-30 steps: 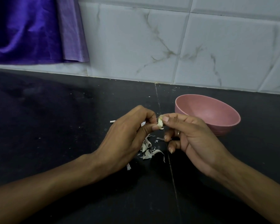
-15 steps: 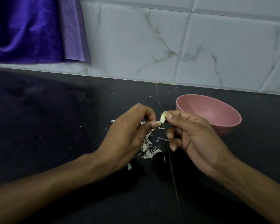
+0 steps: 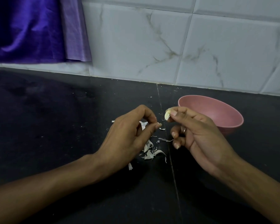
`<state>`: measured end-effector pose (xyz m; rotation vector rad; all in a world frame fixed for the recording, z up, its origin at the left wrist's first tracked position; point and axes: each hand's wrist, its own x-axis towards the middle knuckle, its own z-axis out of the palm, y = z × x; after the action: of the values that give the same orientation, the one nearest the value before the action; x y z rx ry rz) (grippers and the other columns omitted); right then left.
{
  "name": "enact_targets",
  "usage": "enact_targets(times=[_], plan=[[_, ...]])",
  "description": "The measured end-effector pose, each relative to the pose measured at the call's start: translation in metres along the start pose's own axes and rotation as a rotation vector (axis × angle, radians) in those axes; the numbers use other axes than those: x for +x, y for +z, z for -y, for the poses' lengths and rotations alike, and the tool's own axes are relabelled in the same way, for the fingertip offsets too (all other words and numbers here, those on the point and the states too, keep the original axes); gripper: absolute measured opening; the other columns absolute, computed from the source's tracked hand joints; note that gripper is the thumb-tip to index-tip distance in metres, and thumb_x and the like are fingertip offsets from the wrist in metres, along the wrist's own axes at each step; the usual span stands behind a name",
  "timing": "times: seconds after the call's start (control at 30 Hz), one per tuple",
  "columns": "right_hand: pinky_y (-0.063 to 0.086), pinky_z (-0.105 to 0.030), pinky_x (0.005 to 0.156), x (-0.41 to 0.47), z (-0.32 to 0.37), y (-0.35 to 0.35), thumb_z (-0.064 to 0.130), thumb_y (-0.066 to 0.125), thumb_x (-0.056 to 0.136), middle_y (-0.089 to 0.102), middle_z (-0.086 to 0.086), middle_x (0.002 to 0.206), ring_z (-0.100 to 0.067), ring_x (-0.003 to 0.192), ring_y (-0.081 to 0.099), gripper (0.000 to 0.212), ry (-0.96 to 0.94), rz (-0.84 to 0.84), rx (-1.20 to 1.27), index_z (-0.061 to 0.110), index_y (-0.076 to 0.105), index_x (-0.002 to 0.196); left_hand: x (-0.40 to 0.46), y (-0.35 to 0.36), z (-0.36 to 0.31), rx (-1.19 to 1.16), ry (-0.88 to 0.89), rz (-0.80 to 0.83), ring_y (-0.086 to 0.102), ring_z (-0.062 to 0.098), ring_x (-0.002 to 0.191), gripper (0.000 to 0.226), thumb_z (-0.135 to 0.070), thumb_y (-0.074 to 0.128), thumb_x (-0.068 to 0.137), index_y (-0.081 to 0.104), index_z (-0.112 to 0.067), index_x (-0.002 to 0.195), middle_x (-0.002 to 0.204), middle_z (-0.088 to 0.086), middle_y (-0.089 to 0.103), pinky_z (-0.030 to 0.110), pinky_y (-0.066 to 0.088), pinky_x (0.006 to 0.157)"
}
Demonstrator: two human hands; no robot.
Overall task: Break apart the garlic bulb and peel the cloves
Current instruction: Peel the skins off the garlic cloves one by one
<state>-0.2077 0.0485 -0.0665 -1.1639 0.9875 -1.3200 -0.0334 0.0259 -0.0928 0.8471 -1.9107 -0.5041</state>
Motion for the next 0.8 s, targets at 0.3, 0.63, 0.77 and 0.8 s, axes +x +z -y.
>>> enact_targets(times=[0.3, 0.63, 0.77, 0.8], plan=[[0.043, -0.021, 0.039, 0.0008, -0.003, -0.0007, 0.02, 0.063, 0.081, 0.068, -0.006, 0.081, -0.011, 0.051, 0.051, 0.023, -0.019, 0.016, -0.051, 0.002, 0.069, 0.095, 0.0031, -0.0007, 0.003, -0.129, -0.153, -0.008, 0.043, 0.009, 0.037, 0.012, -0.017, 0.069, 0.09, 0.072, -0.027, 0.097, 0.049, -0.011, 0.056, 0.02, 0.039, 0.043], [0.048, -0.025, 0.042, -0.0011, -0.0047, -0.0018, 0.01, 0.062, 0.09, 0.07, -0.008, 0.08, -0.015, 0.054, 0.058, 0.012, -0.088, 0.03, -0.146, 0.002, 0.069, 0.093, 0.0035, -0.0045, -0.0008, -0.174, -0.117, 0.013, 0.051, 0.006, 0.041, 0.01, -0.022, 0.068, 0.089, 0.077, -0.021, 0.094, 0.059, -0.018, 0.063, 0.019, 0.04, 0.045], [0.052, -0.026, 0.044, -0.002, -0.0042, -0.0008, 0.007, 0.06, 0.09, 0.07, -0.008, 0.077, -0.017, 0.058, 0.065, 0.012, -0.096, 0.045, -0.14, -0.001, 0.067, 0.093, 0.003, -0.0049, 0.0011, -0.109, -0.067, 0.015, 0.052, 0.004, 0.047, 0.01, -0.021, 0.069, 0.089, 0.076, -0.027, 0.092, 0.071, -0.017, 0.067, 0.017, 0.043, 0.048], [0.054, -0.026, 0.046, -0.0022, -0.0041, -0.0005, 0.007, 0.059, 0.09, 0.07, -0.009, 0.077, -0.018, 0.06, 0.066, 0.012, -0.097, 0.05, -0.14, -0.002, 0.067, 0.093, 0.0031, -0.0048, 0.0008, -0.09, -0.06, 0.009, 0.053, 0.003, 0.048, 0.01, -0.021, 0.069, 0.088, 0.076, -0.029, 0.09, 0.071, -0.018, 0.068, 0.015, 0.042, 0.048]])
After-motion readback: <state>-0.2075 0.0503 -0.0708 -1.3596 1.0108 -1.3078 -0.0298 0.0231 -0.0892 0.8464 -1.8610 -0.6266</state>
